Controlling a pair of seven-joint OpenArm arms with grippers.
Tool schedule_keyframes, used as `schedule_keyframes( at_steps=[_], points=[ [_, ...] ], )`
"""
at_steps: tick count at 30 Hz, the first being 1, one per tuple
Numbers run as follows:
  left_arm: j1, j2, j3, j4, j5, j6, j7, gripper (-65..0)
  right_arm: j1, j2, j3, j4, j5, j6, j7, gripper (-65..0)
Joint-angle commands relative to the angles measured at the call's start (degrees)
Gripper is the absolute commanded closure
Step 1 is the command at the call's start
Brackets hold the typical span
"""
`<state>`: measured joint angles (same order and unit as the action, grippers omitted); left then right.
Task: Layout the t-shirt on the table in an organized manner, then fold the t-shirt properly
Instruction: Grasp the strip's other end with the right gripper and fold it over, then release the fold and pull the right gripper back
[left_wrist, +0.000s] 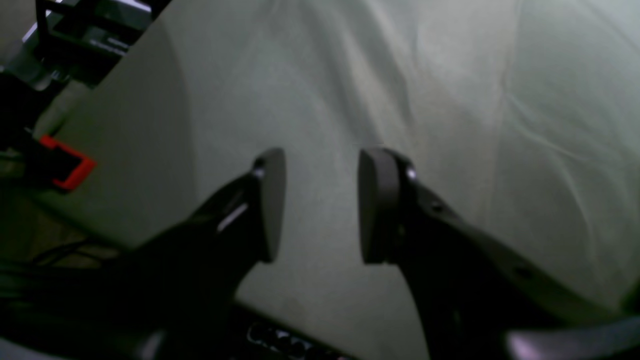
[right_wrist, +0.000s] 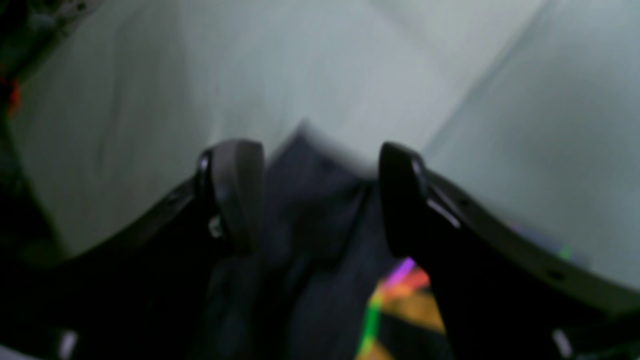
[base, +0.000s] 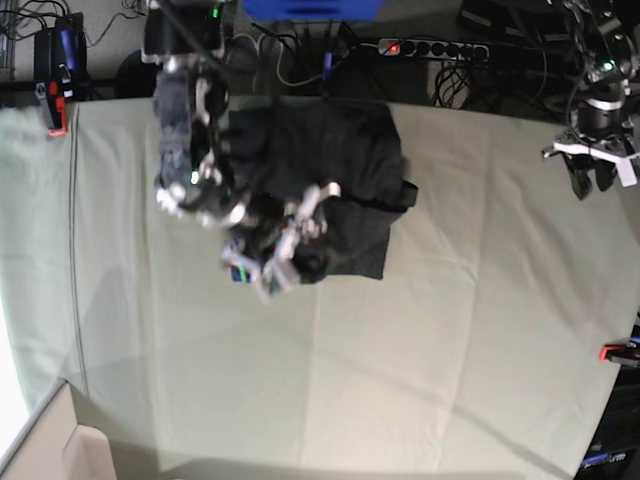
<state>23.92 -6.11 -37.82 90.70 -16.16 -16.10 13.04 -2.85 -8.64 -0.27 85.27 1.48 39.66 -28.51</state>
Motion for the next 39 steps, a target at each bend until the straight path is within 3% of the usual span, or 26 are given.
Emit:
schedule_keyframes(
  at_steps=[1,13,16,18,22,23,31,35,39],
  points=[
    [-0.5,-0.6,0.0,0.9,-0.5,0.0,-1.5,-23.5,-0.1,-0.4,-0.1,1.6,1.1,0.3,1.2,-37.2],
    [-2.0,-0.6,-0.3,0.9,-0.5,0.0,-1.5,-23.5,-2.5,-0.4,-0.3,-3.2,1.1,0.3,0.9,-36.9],
    [-1.7,-0.6,-0.3,0.9,-0.5,0.0,-1.5,-23.5,-2.6,-0.4,-2.8,-4.5,1.1,0.3,0.9,-35.0],
    [-1.6,-0.6,-0.3,0.9,-0.5,0.0,-1.5,-23.5,-2.4,-0.4,-4.2,-5.6,1.1,0.3,1.1,-26.6],
    [-1.5,-0.6,-0.4,0.9,-0.5,0.0,-1.5,-23.5,-0.2,-0.4,-4.9,-6.9,1.4,0.3,1.1,-0.8],
    [-1.4,-0.6,-0.4,0.9,-0.5,0.0,-1.5,-23.5,0.7,-0.4,-4.9,-7.3,1.5,0.3,1.1,0.0],
    [0.6,-0.6,-0.4,1.6,-0.5,0.0,-1.7,-23.5,5.5,-0.4,-4.9,-7.4,1.5,0.3,0.9,-0.4],
    [0.6,-0.7,-0.5,1.3,-0.5,0.0,-1.7,-23.5,5.8,-0.4,-9.9,-7.5,1.5,0.3,0.9,-0.6],
    [0.5,-0.7,-0.5,1.2,-0.5,0.0,-1.7,-23.5,5.5,-0.4,-12.1,-7.4,1.3,0.3,0.9,-8.3]
  ],
)
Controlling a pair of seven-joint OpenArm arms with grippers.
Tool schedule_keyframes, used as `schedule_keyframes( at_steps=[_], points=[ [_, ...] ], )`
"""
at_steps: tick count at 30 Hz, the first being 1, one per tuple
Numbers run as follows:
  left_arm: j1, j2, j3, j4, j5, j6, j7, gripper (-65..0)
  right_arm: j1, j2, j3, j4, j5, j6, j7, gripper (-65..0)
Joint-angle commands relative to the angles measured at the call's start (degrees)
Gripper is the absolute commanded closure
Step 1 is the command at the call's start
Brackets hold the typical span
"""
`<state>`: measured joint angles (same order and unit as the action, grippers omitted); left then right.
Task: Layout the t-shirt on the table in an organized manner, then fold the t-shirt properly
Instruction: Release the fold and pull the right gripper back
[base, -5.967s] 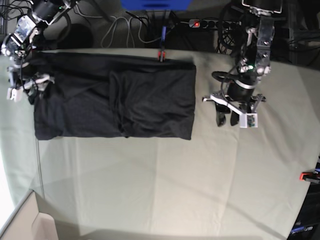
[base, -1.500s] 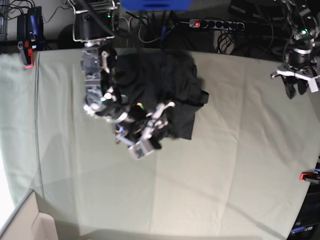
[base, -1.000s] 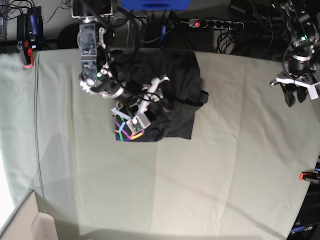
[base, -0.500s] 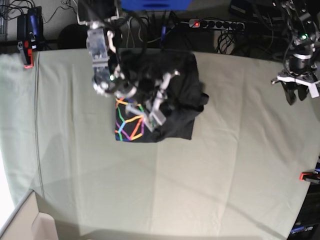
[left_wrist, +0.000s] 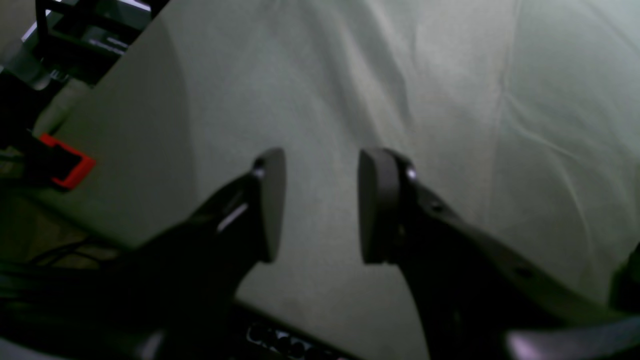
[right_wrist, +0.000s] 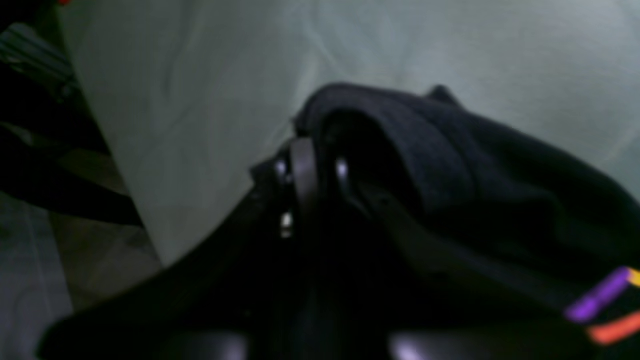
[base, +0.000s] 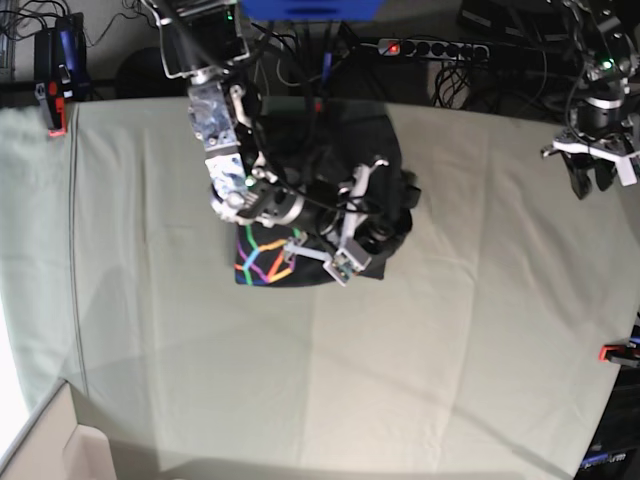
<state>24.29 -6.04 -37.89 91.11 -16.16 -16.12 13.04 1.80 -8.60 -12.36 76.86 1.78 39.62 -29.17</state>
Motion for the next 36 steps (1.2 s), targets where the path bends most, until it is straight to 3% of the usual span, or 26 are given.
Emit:
schedule_keyframes(
  at_steps=[1,7,11,18,22,30,33,36],
  points=[
    [0.1,-0.8,-0.4,0.8,-0.5,0.0,-1.7,-23.5,0.8,-0.4,-0.4,1.1,1.0,0.4,1.5,-11.6],
    [-0.3,-0.7,-0.4,0.5,-0.5,0.0,-1.6,-23.5,0.6,-0.4,-1.8,1.1,1.2,0.4,1.4,-31.6],
    [-0.3,-0.7,-0.3,0.4,-0.5,0.0,-1.6,-23.5,1.1,-0.4,-1.3,1.2,1.2,0.4,1.7,-38.7],
    [-0.5,1.2,2.1,1.2,-0.7,-0.1,-1.5,-23.5,-1.8,-0.2,3.8,5.9,0.7,0.4,1.5,-39.4],
    [-1.3,3.1,6.8,3.0,-0.7,-0.1,-1.5,-24.2,-5.7,2.3,6.9,12.7,0.7,0.4,1.4,-39.6],
    [-3.0,4.9,15.0,3.5,-0.4,-0.1,-1.4,-47.5,-10.8,5.4,14.2,12.7,0.6,0.4,1.8,-39.4],
    [-3.1,4.8,15.3,3.5,-0.3,-0.1,-1.4,-52.4,-9.4,5.4,16.7,8.2,0.6,0.4,1.9,-39.2],
    [-3.2,4.2,15.1,3.5,-0.4,-0.1,-1.4,-52.5,-8.5,6.2,20.1,4.8,0.6,0.4,1.9,-39.1]
  ],
)
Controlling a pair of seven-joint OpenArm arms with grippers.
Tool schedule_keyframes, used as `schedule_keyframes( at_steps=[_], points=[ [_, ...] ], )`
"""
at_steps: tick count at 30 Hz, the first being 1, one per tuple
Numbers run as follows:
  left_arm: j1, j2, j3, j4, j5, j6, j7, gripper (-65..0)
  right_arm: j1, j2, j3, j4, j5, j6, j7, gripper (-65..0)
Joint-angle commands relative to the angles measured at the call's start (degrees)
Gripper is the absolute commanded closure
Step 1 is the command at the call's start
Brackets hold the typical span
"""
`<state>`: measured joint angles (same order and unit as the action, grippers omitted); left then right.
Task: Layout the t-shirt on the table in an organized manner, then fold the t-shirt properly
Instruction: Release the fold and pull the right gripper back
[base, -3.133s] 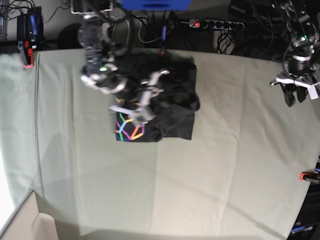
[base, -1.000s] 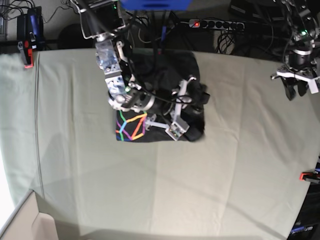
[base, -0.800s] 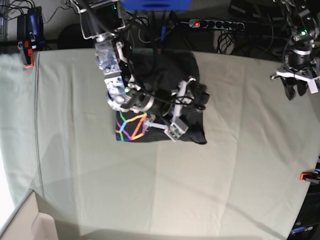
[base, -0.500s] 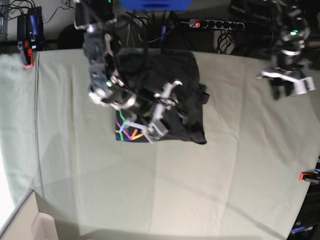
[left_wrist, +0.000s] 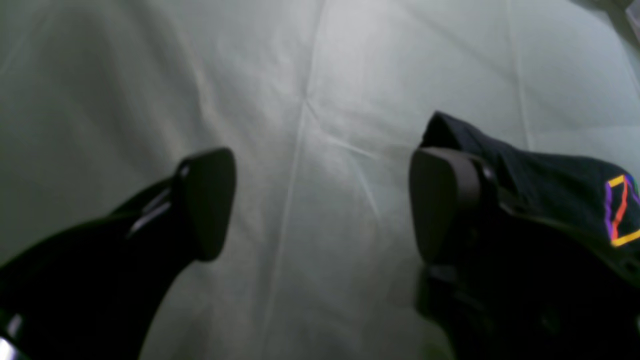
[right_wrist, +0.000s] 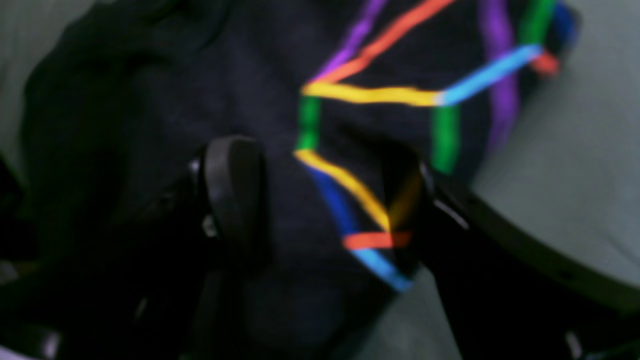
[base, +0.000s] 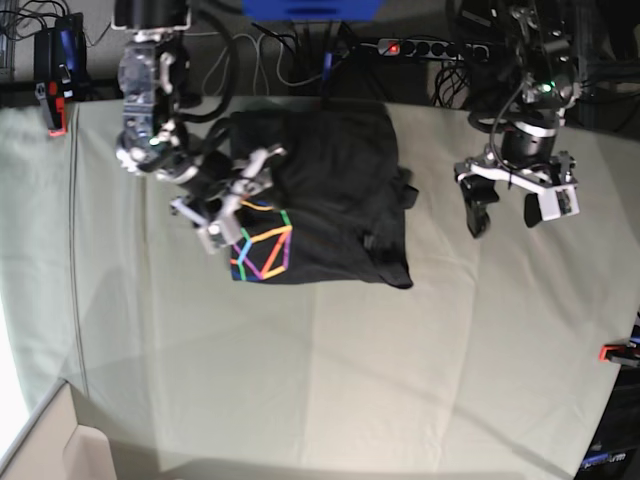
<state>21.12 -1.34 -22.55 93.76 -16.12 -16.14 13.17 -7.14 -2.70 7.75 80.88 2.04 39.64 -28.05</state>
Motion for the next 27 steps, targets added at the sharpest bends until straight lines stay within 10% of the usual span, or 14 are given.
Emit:
schedule_keyframes(
  at_steps=[1,16,27],
  points=[
    [0.0,-0.7,-0.4,0.9,-0.4,-0.1,-1.6,-52.5,0.8,0.4,1.1,0.0,0.4,0.4,0.8,-39.1],
    [-0.9,-1.9,-9.9,0.2,-0.6,-0.1,-1.6,-52.5,-2.8,1.9,6.2,4.3,0.9,0.4,0.8,-39.1],
    [1.0,4.3,0.9,-1.5,-0.7,-0.1,-1.6,-54.7,-9.4,-1.7,4.3,18.5,0.7,0.4,0.7,-39.3]
  ],
)
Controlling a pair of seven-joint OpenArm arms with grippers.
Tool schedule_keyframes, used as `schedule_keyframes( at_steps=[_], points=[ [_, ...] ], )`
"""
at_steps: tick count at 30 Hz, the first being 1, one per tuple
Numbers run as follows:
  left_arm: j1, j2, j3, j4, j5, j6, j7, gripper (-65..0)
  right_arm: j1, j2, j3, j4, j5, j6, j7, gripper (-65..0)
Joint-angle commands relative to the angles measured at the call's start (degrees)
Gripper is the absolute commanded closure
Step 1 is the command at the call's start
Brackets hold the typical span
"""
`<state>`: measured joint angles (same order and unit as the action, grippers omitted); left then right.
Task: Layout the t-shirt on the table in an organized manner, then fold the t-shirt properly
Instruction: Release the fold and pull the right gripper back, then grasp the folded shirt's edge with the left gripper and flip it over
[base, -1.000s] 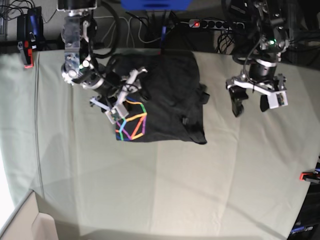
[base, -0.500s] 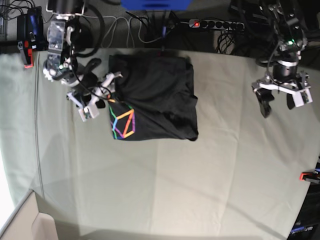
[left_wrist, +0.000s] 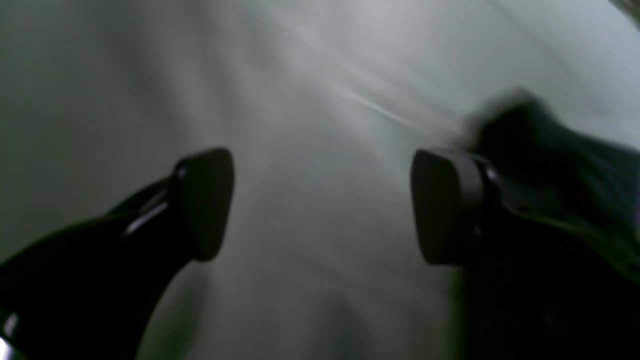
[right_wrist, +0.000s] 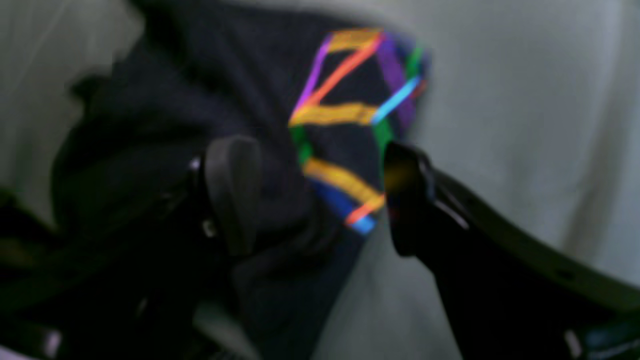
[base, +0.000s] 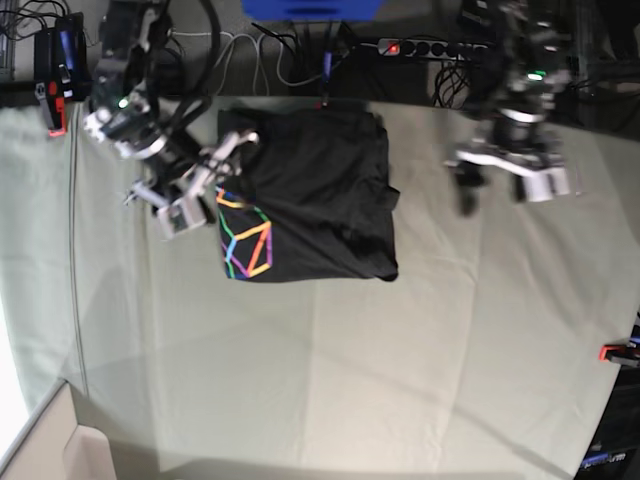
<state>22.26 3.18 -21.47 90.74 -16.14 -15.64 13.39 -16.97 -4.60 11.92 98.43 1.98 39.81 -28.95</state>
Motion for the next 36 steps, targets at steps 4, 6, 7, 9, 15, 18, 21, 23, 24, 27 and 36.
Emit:
schedule_keyframes(
  at_steps=[4,6,7,9,15,18,21,23,24,27,36],
  points=[
    [0.8,2.7,7.1,1.3,-0.7,-0.6,-1.8,-55.7,-0.8,0.2,0.3,0.7,0.6,0.2,1.6,-39.3],
    [0.5,3.3,9.6,0.8,-0.7,-0.6,-1.8,-55.7,-1.7,0.6,0.3,0.7,0.5,0.2,1.6,-39.3],
    [0.4,3.6,10.6,-0.3,-0.7,-0.6,-1.8,-55.7,-2.1,1.1,0.3,0.9,0.5,0.2,1.6,-39.3],
    [-0.6,4.0,12.5,-2.3,-0.7,-0.2,-1.8,-55.7,-2.4,1.7,0.1,0.9,0.6,0.2,1.6,-39.3],
    [-3.8,4.1,15.2,-10.3,-0.7,-0.1,-1.7,-55.7,-2.9,1.8,0.4,0.8,0.5,0.2,1.4,-39.2],
    [-5.3,4.2,15.8,-14.2,-0.7,-0.1,-1.7,-55.6,-3.7,2.6,0.4,1.0,0.5,0.2,1.6,-39.2],
    [-6.1,3.7,17.9,-16.3,-0.7,-0.4,-1.7,-54.9,-3.7,3.0,0.4,1.0,0.5,0.2,1.4,-39.2],
    [-6.1,3.7,18.5,-16.9,-0.7,-0.5,-1.7,-50.1,-3.9,3.2,0.5,1.0,0.5,0.2,1.4,-39.2],
    [-6.1,3.7,18.6,-17.1,-0.7,-0.5,-1.7,-43.5,-4.3,3.3,0.9,1.0,0.5,0.2,1.5,-39.2],
    [-7.1,3.7,18.8,-17.2,-0.7,-0.5,-1.7,-15.4,-4.3,3.3,1.9,1.0,0.5,0.2,1.5,-39.2],
    [-14.1,-4.2,22.8,-17.2,-0.1,-0.5,4.0,0.0,-3.9,3.3,5.8,1.0,0.5,0.2,1.6,-39.2]
  ],
)
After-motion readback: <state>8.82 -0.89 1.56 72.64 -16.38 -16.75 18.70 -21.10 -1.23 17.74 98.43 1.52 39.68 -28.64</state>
